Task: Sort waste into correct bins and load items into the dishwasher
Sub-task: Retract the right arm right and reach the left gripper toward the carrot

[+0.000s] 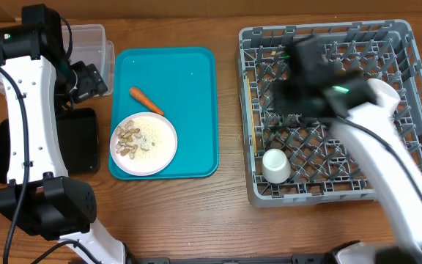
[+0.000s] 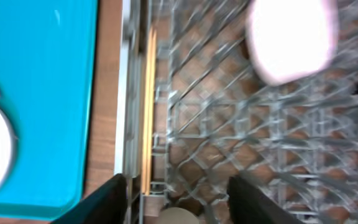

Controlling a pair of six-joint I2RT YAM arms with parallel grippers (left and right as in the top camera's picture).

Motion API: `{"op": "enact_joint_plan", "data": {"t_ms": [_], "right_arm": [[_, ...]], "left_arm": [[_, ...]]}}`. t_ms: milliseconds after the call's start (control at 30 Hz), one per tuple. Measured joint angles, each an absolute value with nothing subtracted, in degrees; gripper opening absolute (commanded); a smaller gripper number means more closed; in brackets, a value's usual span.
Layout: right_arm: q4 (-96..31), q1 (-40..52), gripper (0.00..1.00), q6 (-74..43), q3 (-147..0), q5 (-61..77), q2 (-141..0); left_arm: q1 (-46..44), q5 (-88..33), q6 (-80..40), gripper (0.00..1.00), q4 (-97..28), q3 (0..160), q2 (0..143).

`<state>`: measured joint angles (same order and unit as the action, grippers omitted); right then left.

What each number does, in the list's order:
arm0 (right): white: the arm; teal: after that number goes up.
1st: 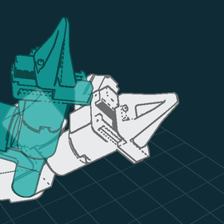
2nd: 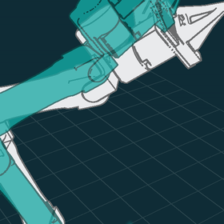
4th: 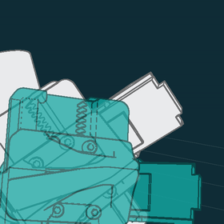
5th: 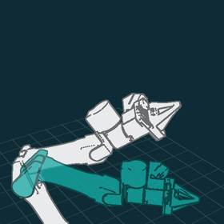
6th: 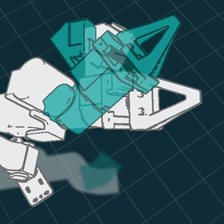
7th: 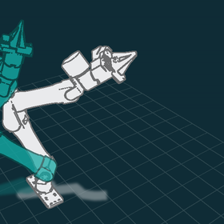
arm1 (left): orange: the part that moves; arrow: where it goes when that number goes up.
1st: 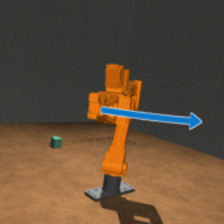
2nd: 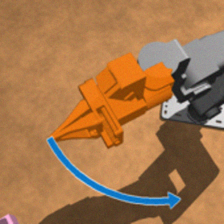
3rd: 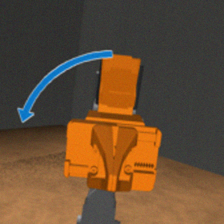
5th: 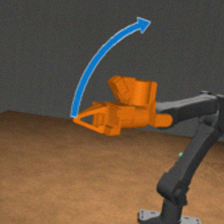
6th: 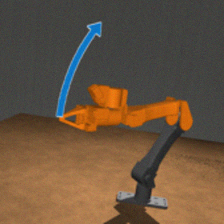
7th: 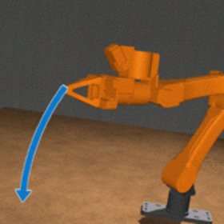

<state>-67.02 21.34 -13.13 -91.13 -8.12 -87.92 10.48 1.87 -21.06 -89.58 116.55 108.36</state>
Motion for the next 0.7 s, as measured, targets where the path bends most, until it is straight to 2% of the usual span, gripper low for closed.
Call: {"op": "enact_joint_plan", "data": {"t_ms": [100, 167, 400, 700], "right_arm": [[-69.32, 17.15, 0.74, -13.34, -91.88, -8.47, -81.89], [-71.07, 14.00, 0.77, -13.26, -91.96, -8.71, -79.09], [-75.70, 4.99, 0.79, -12.36, -91.98, -8.80, -77.91], [-75.16, 2.98, 0.79, -11.94, -91.98, -6.48, -77.95]], "left_arm": [[9.87, 0.69, -21.08, 0.91, -87.96, 116.55, 108.36], [8.84, -0.10, -21.08, 0.92, -86.87, 116.55, 108.36], [2.28, -1.65, -21.54, 0.98, -82.28, 116.55, 108.60], [-3.60, -1.93, -25.67, 0.98, -77.78, 116.55, 115.59]]}}
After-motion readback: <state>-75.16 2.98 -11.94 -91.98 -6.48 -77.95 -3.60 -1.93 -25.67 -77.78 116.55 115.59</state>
